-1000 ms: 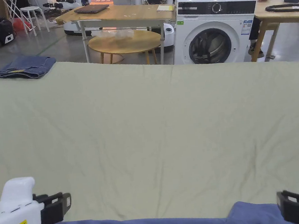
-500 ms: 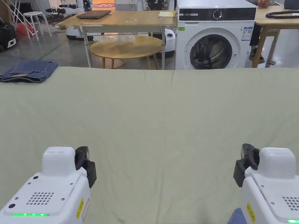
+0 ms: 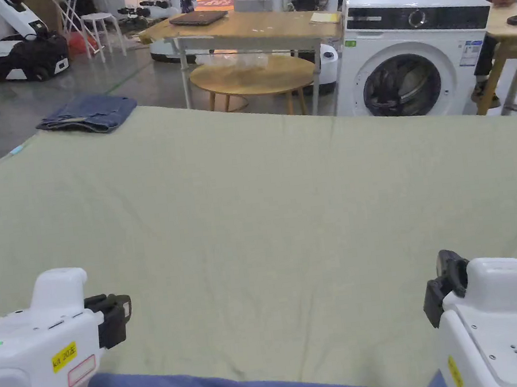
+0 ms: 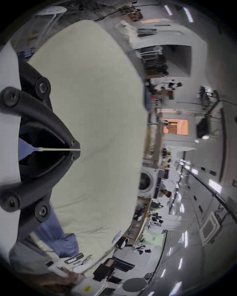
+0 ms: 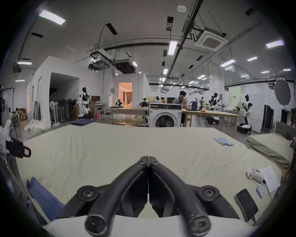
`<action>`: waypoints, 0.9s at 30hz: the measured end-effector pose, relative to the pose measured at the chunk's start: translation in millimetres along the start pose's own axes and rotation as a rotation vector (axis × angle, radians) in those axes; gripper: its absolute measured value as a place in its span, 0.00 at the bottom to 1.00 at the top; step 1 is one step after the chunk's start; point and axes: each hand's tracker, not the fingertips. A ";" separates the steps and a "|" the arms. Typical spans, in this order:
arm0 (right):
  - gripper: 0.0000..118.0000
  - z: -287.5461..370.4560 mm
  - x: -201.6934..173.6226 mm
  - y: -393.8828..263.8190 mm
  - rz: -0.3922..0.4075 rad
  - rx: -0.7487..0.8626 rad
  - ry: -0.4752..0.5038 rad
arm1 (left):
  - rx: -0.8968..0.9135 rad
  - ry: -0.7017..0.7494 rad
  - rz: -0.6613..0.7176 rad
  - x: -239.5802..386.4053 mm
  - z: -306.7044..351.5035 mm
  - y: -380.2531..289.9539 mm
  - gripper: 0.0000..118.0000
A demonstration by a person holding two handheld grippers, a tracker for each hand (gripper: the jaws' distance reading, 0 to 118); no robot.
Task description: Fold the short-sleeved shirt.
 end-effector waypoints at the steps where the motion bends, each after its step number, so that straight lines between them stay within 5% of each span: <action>1: 0.00 -1.2 -0.4 -2.0 0.006 -0.010 0.000 | -0.067 -0.028 0.029 -15.1 -3.0 -3.3 0.00; 6: 0.00 -6.4 1.3 -11.7 0.014 -0.054 0.016 | -0.290 -0.125 0.168 -70.6 -16.7 -24.5 0.06; 8: 0.00 -8.1 1.5 -15.0 0.013 -0.070 0.019 | -0.329 -0.161 0.210 -89.1 -20.5 -31.4 0.28; 10: 0.00 -9.6 1.7 -18.1 0.013 -0.085 0.023 | -0.362 -0.227 0.266 -97.8 -18.6 -37.5 0.63; 11: 0.00 -10.4 1.5 -19.4 0.015 -0.093 0.022 | -0.352 -0.246 0.310 -103.8 -19.2 -39.3 0.66; 18: 0.00 -14.0 2.7 -27.9 0.014 -0.134 0.028 | -0.500 -0.391 0.430 -112.6 -42.3 -67.9 0.68; 24: 0.00 -16.3 5.9 -30.9 -0.008 -0.157 0.025 | -0.439 -0.533 0.468 -113.4 -63.4 -74.2 0.71; 26: 0.00 -18.0 6.6 -32.4 -0.013 -0.160 0.028 | -0.430 -0.555 0.463 -118.3 -70.7 -80.2 0.62; 27: 0.00 -18.6 6.6 -32.6 -0.017 -0.161 0.028 | -0.431 -0.552 0.463 -117.4 -73.4 -81.2 0.43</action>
